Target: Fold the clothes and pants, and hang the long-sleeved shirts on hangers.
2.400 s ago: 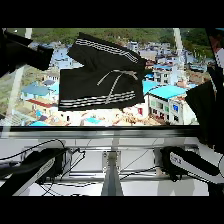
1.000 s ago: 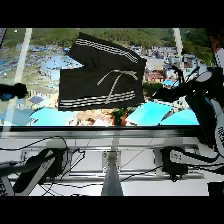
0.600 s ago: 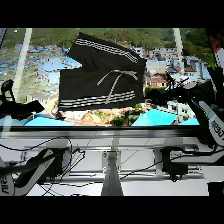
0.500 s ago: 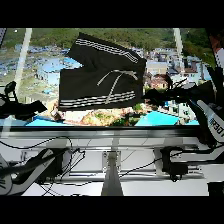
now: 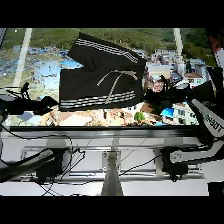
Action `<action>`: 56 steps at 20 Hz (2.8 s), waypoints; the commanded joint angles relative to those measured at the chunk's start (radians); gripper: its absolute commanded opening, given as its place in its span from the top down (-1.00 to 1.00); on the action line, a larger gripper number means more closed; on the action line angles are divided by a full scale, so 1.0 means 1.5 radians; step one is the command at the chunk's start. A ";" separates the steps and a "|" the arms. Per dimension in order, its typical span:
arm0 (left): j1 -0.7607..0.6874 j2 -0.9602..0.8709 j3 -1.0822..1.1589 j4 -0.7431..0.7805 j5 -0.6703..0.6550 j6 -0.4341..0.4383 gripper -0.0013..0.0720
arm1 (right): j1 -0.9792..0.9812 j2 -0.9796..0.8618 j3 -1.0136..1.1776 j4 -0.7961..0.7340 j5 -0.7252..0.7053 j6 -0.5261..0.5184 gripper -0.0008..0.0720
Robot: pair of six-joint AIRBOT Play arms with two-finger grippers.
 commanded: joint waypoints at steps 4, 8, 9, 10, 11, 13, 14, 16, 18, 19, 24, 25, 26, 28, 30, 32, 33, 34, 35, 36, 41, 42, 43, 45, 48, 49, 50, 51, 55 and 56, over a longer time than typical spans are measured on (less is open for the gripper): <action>-0.018 -0.086 -0.002 -0.057 0.039 0.062 -0.76 | 0.002 -0.001 0.002 0.003 -0.010 -0.043 0.92; -0.070 -0.104 0.002 -0.057 -0.031 0.138 0.59 | 0.002 0.000 0.012 0.002 0.013 -0.053 0.92; -0.080 -0.104 0.010 -0.057 -0.046 0.150 0.94 | 0.002 0.001 0.025 0.002 0.033 -0.061 0.92; -0.090 -0.104 0.027 -0.057 -0.068 0.157 0.93 | 0.002 0.003 0.042 0.002 0.059 -0.064 0.93; -0.096 -0.102 0.050 -0.057 -0.092 0.157 0.93 | 0.003 0.009 0.061 0.002 0.081 -0.065 0.93; -0.101 -0.084 0.113 -0.064 -0.139 0.156 0.93 | 0.014 0.040 0.106 -0.021 0.104 -0.065 0.93; -0.101 -0.066 0.149 -0.073 -0.155 0.154 0.93 | 0.025 0.064 0.130 -0.036 0.104 -0.065 0.93; -0.101 -0.006 0.232 -0.094 -0.163 0.154 0.93 | 0.052 0.124 0.179 -0.053 0.102 -0.064 0.93; -0.101 0.075 0.314 -0.109 -0.148 0.145 0.93 | 0.083 0.194 0.232 -0.054 0.102 -0.064 0.93; -0.101 0.119 0.352 -0.109 -0.135 0.144 0.93 | 0.102 0.233 0.259 -0.054 0.102 -0.063 0.93; -0.061 0.392 0.432 -0.097 0.071 0.144 0.94 | 0.194 0.421 0.359 -0.008 0.100 -0.051 0.92; -0.046 0.443 0.432 -0.096 0.110 0.144 0.93 | 0.206 0.452 0.368 0.007 0.099 -0.028 0.92; -0.025 0.494 0.432 -0.095 0.148 0.144 0.93 | 0.216 0.483 0.375 0.028 0.099 0.004 0.92; 0.016 0.574 0.432 -0.093 0.211 0.145 0.93 | 0.230 0.543 0.380 0.079 0.095 0.064 0.92; 0.047 0.631 0.432 -0.052 0.262 0.144 0.94 | 0.235 0.600 0.380 0.117 0.069 0.112 0.92; 0.063 0.647 0.432 -0.023 0.279 0.144 0.94 | 0.235 0.641 0.380 0.118 0.015 0.136 0.92; 0.063 0.637 0.432 -0.029 0.266 0.144 0.94 | 0.235 0.651 0.380 0.108 -0.002 0.136 0.93; 0.063 0.616 0.432 -0.050 0.230 0.144 0.94 | 0.235 0.652 0.379 0.084 -0.006 0.137 0.92; 0.063 0.590 0.432 -0.078 0.187 0.144 0.94 | 0.235 0.645 0.379 0.042 -0.004 0.157 0.93; 0.062 0.554 0.430 -0.124 0.139 0.144 0.94 | 0.235 0.633 0.378 -0.012 -0.003 0.188 0.92; -0.066 0.329 0.430 -0.136 0.049 0.144 0.95 | 0.235 0.491 0.320 -0.281 -0.005 0.292 0.92; -0.120 0.275 0.430 -0.085 0.046 0.144 0.95 | 0.233 0.448 0.305 -0.295 -0.006 0.292 0.92; -0.176 0.219 0.430 -0.030 0.048 0.144 0.95 | 0.233 0.406 0.292 -0.297 -0.011 0.292 0.92; -0.262 0.116 0.430 0.059 0.050 0.125 0.94 | 0.233 0.318 0.280 -0.299 -0.044 0.292 0.92; -0.323 0.022 0.430 0.125 0.052 0.045 0.94 | 0.226 0.216 0.281 -0.304 -0.120 0.292 0.92; -0.328 0.012 0.430 0.129 0.047 0.032 0.94 | 0.214 0.195 0.281 -0.305 -0.135 0.292 0.92; -0.330 0.014 0.430 0.129 0.037 0.031 0.94 | 0.197 0.182 0.281 -0.305 -0.136 0.292 0.92; -0.330 0.022 0.430 0.129 0.014 0.026 0.94 | 0.176 0.175 0.281 -0.305 -0.127 0.292 0.92; -0.334 0.050 0.430 0.129 -0.262 -0.032 0.94 | 0.070 0.174 0.283 -0.305 0.026 0.270 0.93; -0.341 0.048 0.429 0.129 -0.350 -0.044 0.94 | 0.046 0.174 0.283 -0.305 0.092 0.241 0.93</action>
